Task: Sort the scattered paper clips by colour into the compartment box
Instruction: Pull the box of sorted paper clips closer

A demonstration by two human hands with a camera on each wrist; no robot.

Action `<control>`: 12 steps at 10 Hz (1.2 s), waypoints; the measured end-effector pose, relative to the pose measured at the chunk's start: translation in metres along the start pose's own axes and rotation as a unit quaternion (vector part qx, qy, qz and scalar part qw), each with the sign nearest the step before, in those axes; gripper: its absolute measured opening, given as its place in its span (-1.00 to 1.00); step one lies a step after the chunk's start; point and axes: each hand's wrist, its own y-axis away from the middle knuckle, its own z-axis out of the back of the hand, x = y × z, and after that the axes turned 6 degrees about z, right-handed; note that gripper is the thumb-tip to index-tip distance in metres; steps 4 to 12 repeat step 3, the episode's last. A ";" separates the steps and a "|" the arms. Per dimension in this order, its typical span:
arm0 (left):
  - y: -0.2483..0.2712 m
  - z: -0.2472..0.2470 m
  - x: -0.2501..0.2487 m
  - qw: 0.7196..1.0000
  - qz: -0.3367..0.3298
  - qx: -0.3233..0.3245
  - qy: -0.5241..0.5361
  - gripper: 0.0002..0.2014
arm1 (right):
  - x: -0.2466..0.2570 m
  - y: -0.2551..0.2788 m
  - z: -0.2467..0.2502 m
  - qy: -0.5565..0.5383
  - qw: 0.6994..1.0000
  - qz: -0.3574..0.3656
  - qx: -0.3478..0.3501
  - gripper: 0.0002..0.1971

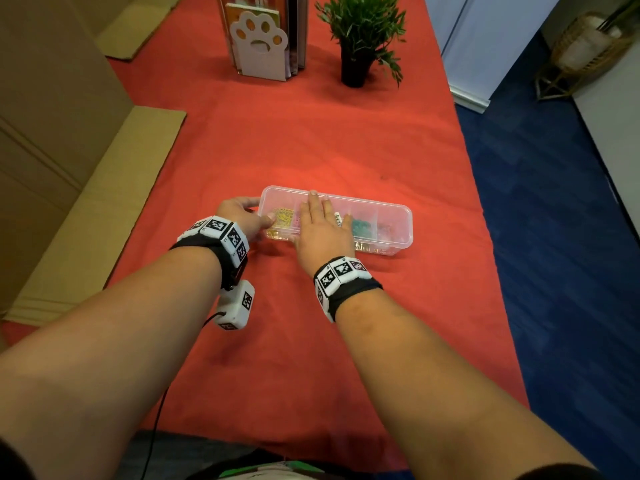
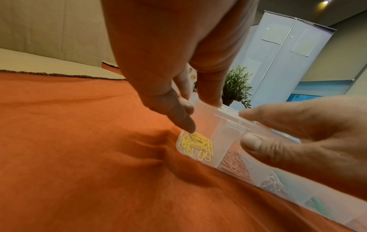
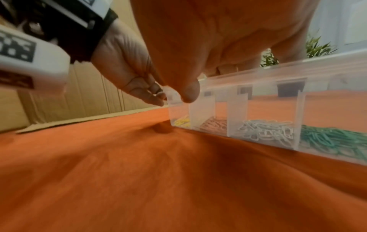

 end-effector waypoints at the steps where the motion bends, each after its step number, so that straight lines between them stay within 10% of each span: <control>1: 0.003 -0.001 -0.001 1.000 -0.002 -0.001 -0.001 -0.54 | 0.002 0.001 0.000 0.000 1.000 -0.011 0.006 -0.40; 12: 0.018 0.004 -0.002 0.998 -0.008 -0.012 -0.054 -0.46 | -0.013 0.023 0.020 -0.061 0.997 0.052 -0.007 -0.29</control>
